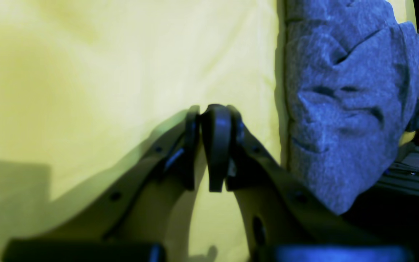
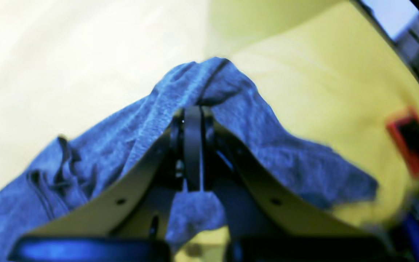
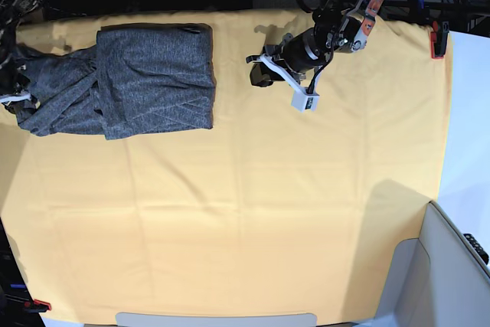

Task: Fold the T-shirt properly
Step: 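Withdraw the right gripper to the bundle's end and hold still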

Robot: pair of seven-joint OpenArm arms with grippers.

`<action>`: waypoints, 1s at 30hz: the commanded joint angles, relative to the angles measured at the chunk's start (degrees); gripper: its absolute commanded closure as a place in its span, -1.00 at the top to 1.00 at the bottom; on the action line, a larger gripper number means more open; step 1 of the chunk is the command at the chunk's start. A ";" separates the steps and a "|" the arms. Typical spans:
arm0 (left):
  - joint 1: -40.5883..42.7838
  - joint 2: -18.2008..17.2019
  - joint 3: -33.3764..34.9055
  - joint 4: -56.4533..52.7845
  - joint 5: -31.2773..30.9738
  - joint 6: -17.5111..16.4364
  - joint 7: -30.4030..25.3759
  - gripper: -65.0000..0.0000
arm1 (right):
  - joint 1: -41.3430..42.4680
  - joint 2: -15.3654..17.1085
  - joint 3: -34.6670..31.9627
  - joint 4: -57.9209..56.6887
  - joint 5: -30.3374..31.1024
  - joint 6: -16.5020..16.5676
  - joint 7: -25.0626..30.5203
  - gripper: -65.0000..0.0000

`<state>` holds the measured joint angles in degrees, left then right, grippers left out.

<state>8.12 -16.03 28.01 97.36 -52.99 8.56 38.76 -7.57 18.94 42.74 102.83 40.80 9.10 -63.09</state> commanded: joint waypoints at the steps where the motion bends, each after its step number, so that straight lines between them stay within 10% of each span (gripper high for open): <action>1: -0.25 -0.28 -0.19 0.62 -0.06 -0.16 -0.04 -0.81 | 0.94 1.59 2.23 -1.24 -0.22 2.19 -0.43 -1.00; 5: -0.25 -0.28 -0.19 0.44 -0.06 -0.16 -0.04 -0.78 | 2.96 2.82 7.76 -9.68 0.57 10.19 -3.42 -0.98; 9: -0.25 -0.28 -0.19 -0.44 -0.06 -0.16 -0.04 -0.78 | 4.28 3.96 11.98 -17.60 0.57 16.35 -4.47 -0.50; 14: -0.25 -0.28 -0.27 -1.49 0.03 -0.16 -0.21 -0.78 | 4.80 6.42 14.80 -24.72 1.09 17.14 -4.47 -0.09; 30: -0.25 0.87 -0.10 -2.20 3.63 -0.16 -0.30 -0.78 | 13.42 14.60 4.60 -35.27 5.67 18.72 -4.47 -0.06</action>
<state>7.94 -14.90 27.75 95.00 -50.24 7.44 37.45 4.84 31.73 47.35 66.98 45.58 27.53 -68.31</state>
